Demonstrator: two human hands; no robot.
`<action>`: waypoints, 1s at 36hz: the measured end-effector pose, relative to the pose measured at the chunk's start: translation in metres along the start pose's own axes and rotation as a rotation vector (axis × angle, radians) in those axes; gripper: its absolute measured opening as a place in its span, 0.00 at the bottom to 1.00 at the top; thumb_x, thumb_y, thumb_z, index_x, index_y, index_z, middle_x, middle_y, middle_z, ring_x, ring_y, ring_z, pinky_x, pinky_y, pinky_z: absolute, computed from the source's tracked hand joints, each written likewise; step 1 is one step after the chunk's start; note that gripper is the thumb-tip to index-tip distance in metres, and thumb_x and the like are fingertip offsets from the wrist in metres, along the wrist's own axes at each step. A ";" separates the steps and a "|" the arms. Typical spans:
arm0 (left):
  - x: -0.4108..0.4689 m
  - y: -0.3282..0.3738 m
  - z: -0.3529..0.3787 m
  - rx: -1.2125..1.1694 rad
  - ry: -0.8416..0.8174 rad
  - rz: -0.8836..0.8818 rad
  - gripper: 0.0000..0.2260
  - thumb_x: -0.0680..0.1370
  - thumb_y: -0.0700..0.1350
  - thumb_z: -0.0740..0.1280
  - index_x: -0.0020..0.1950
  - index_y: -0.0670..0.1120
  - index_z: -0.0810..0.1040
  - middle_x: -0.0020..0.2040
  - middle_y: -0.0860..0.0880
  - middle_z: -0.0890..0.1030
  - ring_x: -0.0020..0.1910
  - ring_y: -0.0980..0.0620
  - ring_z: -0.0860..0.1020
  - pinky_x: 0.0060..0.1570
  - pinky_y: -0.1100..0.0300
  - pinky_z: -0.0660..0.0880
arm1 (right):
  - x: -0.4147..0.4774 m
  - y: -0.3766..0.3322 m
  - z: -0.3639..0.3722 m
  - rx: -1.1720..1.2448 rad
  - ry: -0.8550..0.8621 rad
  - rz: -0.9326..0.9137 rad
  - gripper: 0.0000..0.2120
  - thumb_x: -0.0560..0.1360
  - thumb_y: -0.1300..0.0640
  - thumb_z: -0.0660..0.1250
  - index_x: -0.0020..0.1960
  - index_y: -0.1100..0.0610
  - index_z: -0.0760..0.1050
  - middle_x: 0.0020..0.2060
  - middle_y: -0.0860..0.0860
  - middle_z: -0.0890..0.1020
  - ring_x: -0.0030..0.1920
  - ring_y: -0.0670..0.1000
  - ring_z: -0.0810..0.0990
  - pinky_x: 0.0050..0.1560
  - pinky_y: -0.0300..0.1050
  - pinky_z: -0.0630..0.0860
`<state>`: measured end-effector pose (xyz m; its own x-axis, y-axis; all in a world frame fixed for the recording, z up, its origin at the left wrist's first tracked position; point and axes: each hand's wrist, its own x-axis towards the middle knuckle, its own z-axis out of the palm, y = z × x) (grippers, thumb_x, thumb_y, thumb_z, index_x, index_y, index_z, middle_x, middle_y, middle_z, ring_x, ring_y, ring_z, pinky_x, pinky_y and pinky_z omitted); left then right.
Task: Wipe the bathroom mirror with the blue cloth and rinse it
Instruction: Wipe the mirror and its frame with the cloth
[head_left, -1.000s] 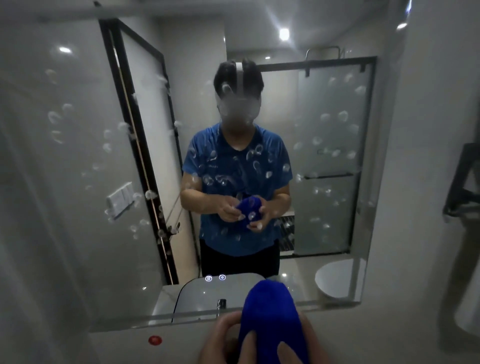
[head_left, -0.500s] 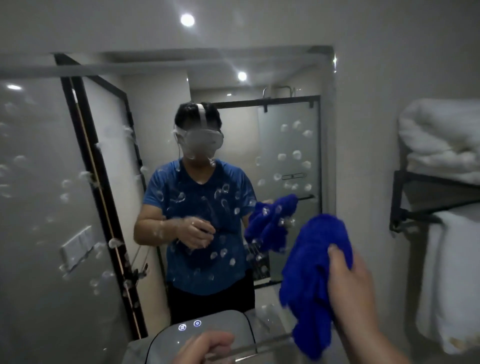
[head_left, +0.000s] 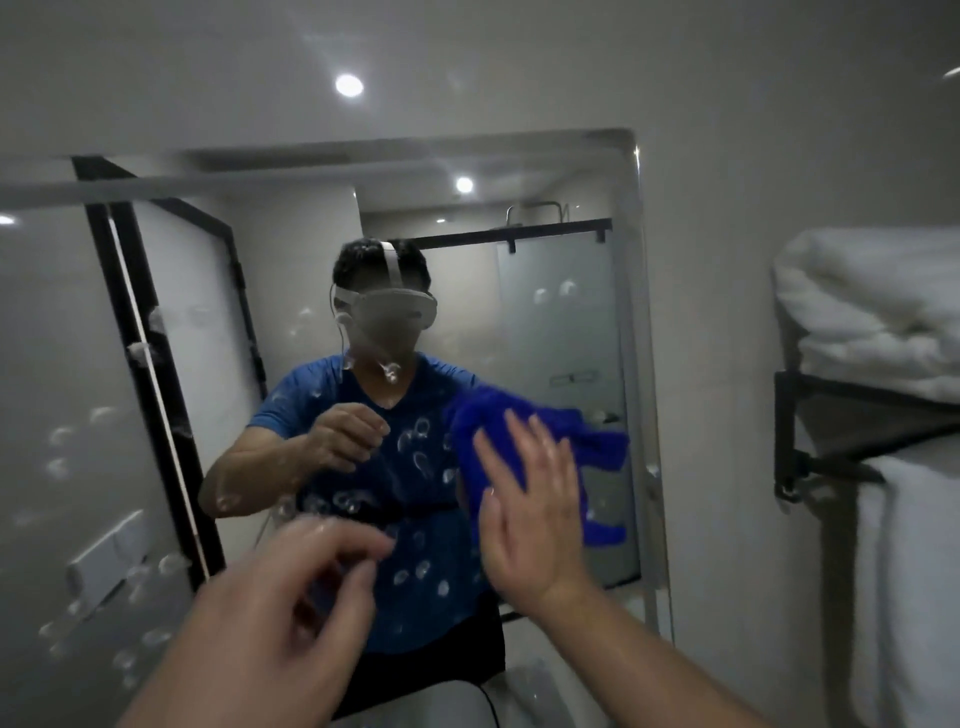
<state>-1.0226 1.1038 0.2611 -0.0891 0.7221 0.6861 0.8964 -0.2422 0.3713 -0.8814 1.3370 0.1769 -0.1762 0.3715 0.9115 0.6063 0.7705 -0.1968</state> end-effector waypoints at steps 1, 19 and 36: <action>0.018 0.001 -0.003 0.051 0.052 0.072 0.12 0.76 0.44 0.74 0.48 0.64 0.83 0.48 0.66 0.81 0.40 0.66 0.80 0.35 0.73 0.74 | -0.023 0.003 0.007 -0.001 -0.043 -0.049 0.32 0.82 0.51 0.61 0.86 0.43 0.62 0.87 0.48 0.58 0.87 0.54 0.52 0.87 0.59 0.46; 0.248 -0.015 -0.053 0.781 0.399 0.405 0.19 0.82 0.53 0.62 0.72 0.52 0.74 0.71 0.45 0.72 0.71 0.40 0.69 0.70 0.42 0.64 | 0.071 0.111 -0.062 -0.113 0.155 -0.127 0.24 0.84 0.46 0.62 0.78 0.50 0.74 0.82 0.53 0.70 0.82 0.60 0.67 0.77 0.70 0.68; 0.255 -0.035 -0.041 0.676 0.504 0.618 0.24 0.81 0.48 0.58 0.75 0.43 0.76 0.76 0.42 0.75 0.76 0.38 0.70 0.76 0.39 0.65 | 0.156 -0.009 -0.045 -0.055 0.274 -0.009 0.39 0.79 0.37 0.64 0.86 0.49 0.59 0.87 0.52 0.54 0.87 0.55 0.50 0.86 0.62 0.46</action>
<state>-1.0949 1.2699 0.4491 0.4355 0.2041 0.8767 0.8901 0.0481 -0.4533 -0.8798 1.3651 0.3370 0.0304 0.2050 0.9783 0.6480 0.7411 -0.1755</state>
